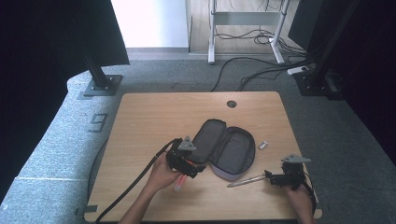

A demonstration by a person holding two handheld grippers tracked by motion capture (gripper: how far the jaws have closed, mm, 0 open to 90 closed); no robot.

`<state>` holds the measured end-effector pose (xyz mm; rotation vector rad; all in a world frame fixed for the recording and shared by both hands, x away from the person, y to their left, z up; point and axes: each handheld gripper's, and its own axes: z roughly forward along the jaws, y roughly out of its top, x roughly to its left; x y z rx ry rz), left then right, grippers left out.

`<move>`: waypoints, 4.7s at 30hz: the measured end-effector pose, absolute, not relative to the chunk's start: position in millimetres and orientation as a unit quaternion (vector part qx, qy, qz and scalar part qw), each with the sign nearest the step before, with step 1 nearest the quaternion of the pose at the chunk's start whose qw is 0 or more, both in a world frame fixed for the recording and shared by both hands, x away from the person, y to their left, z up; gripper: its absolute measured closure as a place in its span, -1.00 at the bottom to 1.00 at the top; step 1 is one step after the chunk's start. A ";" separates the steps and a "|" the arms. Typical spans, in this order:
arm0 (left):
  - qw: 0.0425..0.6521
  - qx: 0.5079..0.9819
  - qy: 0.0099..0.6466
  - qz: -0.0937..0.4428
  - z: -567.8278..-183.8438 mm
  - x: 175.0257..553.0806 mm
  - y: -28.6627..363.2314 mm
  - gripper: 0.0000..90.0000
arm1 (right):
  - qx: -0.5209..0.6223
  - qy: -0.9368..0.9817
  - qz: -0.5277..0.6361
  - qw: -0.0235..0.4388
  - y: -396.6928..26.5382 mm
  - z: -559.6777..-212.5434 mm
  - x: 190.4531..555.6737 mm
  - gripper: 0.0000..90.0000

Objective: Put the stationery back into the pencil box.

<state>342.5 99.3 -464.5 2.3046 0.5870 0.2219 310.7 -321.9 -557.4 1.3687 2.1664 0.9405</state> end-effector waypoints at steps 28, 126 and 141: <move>0.401 0.854 0.301 0.140 -483.8 312.9 201.2 -1.00 | 0.493 0.777 0.334 0.204 -321.2 -557.3 311.9 -0.99; 0.324 0.855 0.381 0.139 -548.5 319.4 235.1 -1.00 | 0.482 0.792 0.326 0.187 -308.5 -525.9 402.2 -0.20; 0.324 0.856 0.378 0.138 -548.5 320.5 235.2 -1.00 | 0.474 0.800 0.320 0.181 -304.3 -537.9 410.2 -0.14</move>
